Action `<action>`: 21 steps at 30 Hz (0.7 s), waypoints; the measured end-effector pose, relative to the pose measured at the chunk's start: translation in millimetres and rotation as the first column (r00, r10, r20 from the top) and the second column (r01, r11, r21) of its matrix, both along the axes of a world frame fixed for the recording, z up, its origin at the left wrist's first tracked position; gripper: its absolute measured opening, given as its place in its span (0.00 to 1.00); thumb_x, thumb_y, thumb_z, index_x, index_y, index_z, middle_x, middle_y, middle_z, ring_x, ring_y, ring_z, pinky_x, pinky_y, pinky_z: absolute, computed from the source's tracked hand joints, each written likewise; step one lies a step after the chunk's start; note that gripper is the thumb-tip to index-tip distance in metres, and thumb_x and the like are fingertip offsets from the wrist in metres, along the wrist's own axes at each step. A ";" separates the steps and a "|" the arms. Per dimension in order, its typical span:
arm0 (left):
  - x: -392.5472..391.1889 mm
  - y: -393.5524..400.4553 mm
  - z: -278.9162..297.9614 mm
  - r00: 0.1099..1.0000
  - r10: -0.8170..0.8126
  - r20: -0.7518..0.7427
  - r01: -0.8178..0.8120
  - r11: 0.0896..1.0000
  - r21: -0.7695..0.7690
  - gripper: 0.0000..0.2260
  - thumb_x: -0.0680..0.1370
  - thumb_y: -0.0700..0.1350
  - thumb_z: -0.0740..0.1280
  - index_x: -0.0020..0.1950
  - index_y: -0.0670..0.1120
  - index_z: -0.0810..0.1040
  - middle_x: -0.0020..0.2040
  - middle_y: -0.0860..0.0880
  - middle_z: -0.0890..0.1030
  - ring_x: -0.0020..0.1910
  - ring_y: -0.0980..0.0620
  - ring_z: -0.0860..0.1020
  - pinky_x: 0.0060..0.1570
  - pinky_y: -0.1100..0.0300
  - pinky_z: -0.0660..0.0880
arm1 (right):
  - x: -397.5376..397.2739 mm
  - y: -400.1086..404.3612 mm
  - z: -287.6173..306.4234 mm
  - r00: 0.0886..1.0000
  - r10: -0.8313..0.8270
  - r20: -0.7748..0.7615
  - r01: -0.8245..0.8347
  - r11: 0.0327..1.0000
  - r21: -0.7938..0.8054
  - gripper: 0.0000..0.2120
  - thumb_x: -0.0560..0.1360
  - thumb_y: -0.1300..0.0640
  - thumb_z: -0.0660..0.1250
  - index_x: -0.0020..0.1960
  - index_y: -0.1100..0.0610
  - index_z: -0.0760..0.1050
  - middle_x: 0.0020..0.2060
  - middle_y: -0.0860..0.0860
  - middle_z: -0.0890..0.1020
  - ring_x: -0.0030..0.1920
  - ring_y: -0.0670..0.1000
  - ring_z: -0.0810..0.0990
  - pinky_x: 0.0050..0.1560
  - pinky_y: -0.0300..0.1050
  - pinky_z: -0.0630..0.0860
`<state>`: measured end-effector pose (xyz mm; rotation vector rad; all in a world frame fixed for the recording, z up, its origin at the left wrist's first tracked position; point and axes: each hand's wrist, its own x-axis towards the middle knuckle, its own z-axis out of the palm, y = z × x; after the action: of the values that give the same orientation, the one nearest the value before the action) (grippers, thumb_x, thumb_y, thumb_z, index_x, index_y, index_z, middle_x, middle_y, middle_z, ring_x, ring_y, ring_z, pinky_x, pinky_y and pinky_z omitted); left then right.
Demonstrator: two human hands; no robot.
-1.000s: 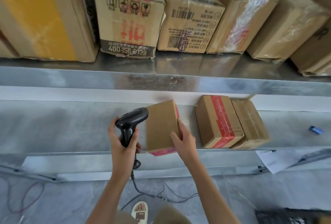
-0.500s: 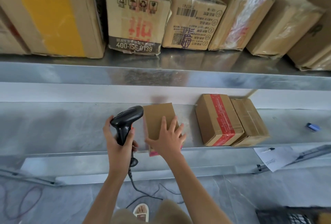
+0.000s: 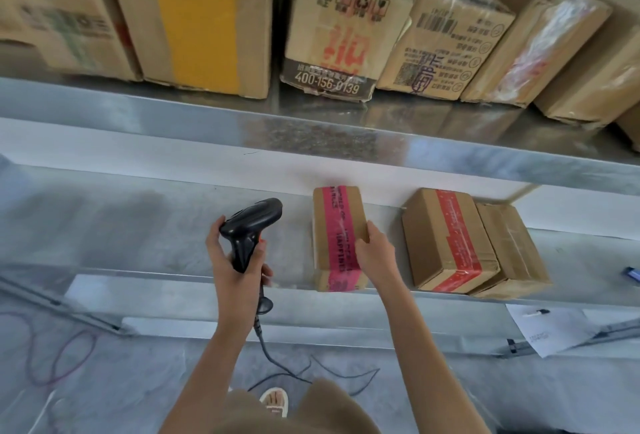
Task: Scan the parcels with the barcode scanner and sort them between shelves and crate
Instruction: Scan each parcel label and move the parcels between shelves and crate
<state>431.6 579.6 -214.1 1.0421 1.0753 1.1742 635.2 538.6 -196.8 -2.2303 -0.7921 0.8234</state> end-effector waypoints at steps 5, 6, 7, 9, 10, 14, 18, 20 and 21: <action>-9.1 2.1 2.8 0.999 0.006 -0.031 -0.006 1.000 0.027 0.30 0.80 0.36 0.68 0.74 0.58 0.60 0.46 0.44 0.81 0.28 0.50 0.77 0.31 0.59 0.78 | -19.8 8.4 -7.6 0.938 0.123 0.324 -0.073 0.984 -0.162 0.26 0.84 0.51 0.52 0.81 0.51 0.52 0.79 0.55 0.56 0.77 0.66 0.55 0.74 0.67 0.59; -11.7 3.0 4.2 0.999 0.012 -0.039 -0.011 0.999 0.033 0.30 0.80 0.36 0.68 0.75 0.58 0.60 0.46 0.45 0.81 0.28 0.50 0.77 0.31 0.59 0.78 | -24.4 9.3 -4.1 0.930 0.155 0.333 -0.094 0.977 -0.192 0.28 0.84 0.45 0.52 0.81 0.49 0.49 0.80 0.55 0.51 0.79 0.65 0.50 0.76 0.67 0.53; -14.1 3.9 5.5 0.999 0.019 -0.045 -0.017 0.999 0.037 0.30 0.81 0.36 0.68 0.76 0.57 0.59 0.46 0.46 0.81 0.28 0.51 0.77 0.32 0.59 0.78 | -27.9 10.6 -0.7 0.926 0.175 0.334 -0.106 0.971 -0.215 0.31 0.83 0.40 0.53 0.82 0.48 0.47 0.81 0.55 0.48 0.79 0.65 0.48 0.76 0.66 0.50; -18.2 5.2 6.8 0.998 0.029 -0.054 -0.026 0.999 0.043 0.30 0.81 0.37 0.68 0.76 0.57 0.59 0.44 0.47 0.81 0.29 0.51 0.77 0.32 0.60 0.78 | -31.9 14.3 -3.6 0.905 0.217 0.366 -0.123 0.957 -0.262 0.36 0.80 0.34 0.54 0.82 0.47 0.46 0.81 0.55 0.46 0.78 0.66 0.49 0.75 0.65 0.51; -19.7 5.5 7.3 0.998 0.030 -0.057 -0.027 0.999 0.044 0.30 0.81 0.37 0.68 0.76 0.58 0.59 0.42 0.48 0.81 0.29 0.51 0.77 0.32 0.60 0.78 | -33.8 14.9 -6.8 0.886 0.233 0.401 -0.124 0.952 -0.279 0.36 0.79 0.33 0.54 0.81 0.46 0.46 0.81 0.55 0.46 0.77 0.66 0.52 0.74 0.64 0.54; -23.6 1.6 10.2 0.998 0.009 -0.066 -0.004 0.997 0.075 0.29 0.81 0.37 0.68 0.75 0.57 0.60 0.37 0.52 0.82 0.28 0.51 0.77 0.32 0.59 0.78 | -30.9 11.9 -15.7 0.860 0.123 0.495 -0.036 0.983 -0.182 0.32 0.80 0.36 0.55 0.81 0.43 0.51 0.81 0.50 0.52 0.71 0.64 0.62 0.70 0.59 0.61; -28.4 -6.3 19.0 0.997 -0.035 -0.066 0.042 0.993 0.109 0.28 0.81 0.38 0.68 0.74 0.58 0.60 0.39 0.51 0.82 0.29 0.49 0.77 0.33 0.57 0.78 | -18.0 -2.7 -19.9 0.940 -0.066 0.335 0.022 0.991 0.133 0.33 0.75 0.35 0.58 0.78 0.38 0.57 0.79 0.42 0.58 0.70 0.57 0.64 0.71 0.62 0.63; -32.0 -12.4 24.6 0.996 -0.057 -0.072 0.067 0.988 0.141 0.28 0.81 0.39 0.68 0.73 0.60 0.61 0.39 0.50 0.82 0.29 0.48 0.77 0.33 0.56 0.78 | -19.6 -11.6 -17.3 0.978 -0.146 0.148 0.079 0.918 0.388 0.33 0.71 0.36 0.59 0.76 0.34 0.60 0.76 0.36 0.60 0.69 0.46 0.64 0.70 0.63 0.67; -33.9 -16.0 27.3 0.995 -0.067 -0.074 0.077 0.985 0.153 0.28 0.80 0.40 0.69 0.72 0.61 0.61 0.39 0.49 0.82 0.29 0.48 0.77 0.33 0.57 0.78 | -23.3 -15.6 -15.0 0.981 -0.169 0.093 0.105 0.872 0.479 0.32 0.71 0.37 0.60 0.75 0.33 0.61 0.75 0.32 0.61 0.68 0.41 0.64 0.71 0.61 0.68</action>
<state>397.7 563.6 -186.7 1.2402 1.0025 1.1855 611.9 522.9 -211.7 -1.8829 -0.7863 0.3614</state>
